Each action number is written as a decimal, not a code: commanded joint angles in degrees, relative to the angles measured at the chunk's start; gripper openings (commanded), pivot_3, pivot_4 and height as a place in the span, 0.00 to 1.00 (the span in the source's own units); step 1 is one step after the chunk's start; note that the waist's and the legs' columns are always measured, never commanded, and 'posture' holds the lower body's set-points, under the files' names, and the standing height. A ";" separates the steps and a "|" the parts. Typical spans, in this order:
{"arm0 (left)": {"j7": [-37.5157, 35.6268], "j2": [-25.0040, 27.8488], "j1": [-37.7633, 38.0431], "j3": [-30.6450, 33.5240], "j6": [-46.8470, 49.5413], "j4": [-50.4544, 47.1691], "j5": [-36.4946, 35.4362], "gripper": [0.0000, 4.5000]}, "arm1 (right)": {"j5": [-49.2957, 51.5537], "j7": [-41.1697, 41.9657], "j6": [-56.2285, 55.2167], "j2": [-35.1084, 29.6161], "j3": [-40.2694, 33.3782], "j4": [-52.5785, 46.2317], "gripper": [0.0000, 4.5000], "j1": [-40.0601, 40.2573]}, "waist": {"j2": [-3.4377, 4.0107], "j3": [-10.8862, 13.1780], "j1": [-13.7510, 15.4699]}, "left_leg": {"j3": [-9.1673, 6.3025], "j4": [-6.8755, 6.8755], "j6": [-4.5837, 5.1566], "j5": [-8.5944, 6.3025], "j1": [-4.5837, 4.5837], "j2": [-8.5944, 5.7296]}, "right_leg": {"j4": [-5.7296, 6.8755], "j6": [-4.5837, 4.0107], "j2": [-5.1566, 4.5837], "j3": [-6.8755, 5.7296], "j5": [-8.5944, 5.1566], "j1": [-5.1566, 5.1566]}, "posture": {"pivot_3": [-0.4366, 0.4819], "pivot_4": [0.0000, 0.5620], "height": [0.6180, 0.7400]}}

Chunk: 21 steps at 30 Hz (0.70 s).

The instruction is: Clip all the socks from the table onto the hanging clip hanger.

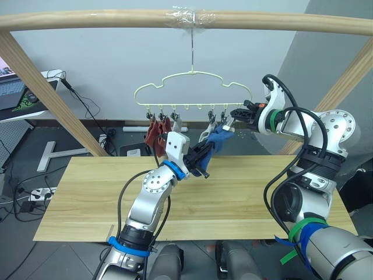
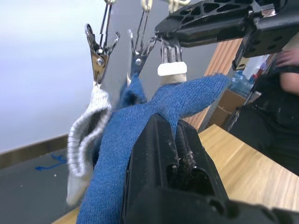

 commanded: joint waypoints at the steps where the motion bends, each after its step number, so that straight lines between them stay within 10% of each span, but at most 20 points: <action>1: 0.05 -0.41 -0.43 0.02 -2.54 -1.83 -0.10 0.00 | 0.07 -0.67 0.45 -0.42 -1.09 -0.53 0.00 -1.23 | 0.00 0.00 0.00 | 0.00 0.00 0.00 0.00 0.00 0.00 | 0.00 0.00 0.00 0.00 0.00 0.00 | 0.48 0.38 1.00; 21: 2.25 0.00 -1.65 0.35 -8.19 0.32 3.95 0.00 | 10.43 -7.99 0.45 1.39 -5.99 2.59 0.00 -2.57 | 0.03 0.03 -0.27 | 0.00 -0.01 0.00 0.00 -0.01 0.01 | -0.01 0.00 0.01 0.00 0.00 0.00 | 0.48 0.39 1.00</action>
